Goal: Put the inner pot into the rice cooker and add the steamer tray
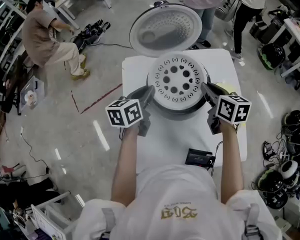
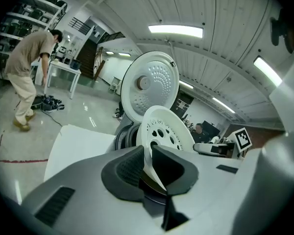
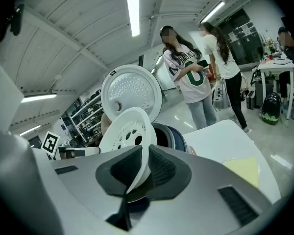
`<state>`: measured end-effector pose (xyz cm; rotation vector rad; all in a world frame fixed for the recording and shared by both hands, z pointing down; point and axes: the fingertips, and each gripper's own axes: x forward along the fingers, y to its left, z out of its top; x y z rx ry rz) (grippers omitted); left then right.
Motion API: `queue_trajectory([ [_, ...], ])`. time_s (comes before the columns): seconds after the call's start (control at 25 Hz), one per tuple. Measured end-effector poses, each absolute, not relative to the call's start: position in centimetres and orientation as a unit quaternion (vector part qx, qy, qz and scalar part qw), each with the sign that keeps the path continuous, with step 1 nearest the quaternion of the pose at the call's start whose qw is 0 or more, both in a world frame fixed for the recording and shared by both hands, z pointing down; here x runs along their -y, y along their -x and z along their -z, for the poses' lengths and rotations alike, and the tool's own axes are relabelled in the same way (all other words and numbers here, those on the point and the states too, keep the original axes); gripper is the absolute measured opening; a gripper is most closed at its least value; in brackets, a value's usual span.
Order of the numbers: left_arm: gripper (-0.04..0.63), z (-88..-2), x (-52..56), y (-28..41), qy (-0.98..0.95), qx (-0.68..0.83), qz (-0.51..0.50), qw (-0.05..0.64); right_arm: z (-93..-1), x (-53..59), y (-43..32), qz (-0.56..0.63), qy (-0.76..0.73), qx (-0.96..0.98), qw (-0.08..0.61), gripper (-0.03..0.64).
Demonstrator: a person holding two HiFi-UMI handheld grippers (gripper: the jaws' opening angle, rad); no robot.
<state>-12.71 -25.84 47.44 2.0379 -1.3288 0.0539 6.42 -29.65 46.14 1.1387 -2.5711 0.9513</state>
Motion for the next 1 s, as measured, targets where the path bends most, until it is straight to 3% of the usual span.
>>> queue_trajectory([
  [1.0, 0.107, -48.7, 27.6, 12.2, -0.794, 0.524, -0.083, 0.296, -47.5, 31.5, -6.2, -0.29, -0.39, 0.866, 0.116, 0.08],
])
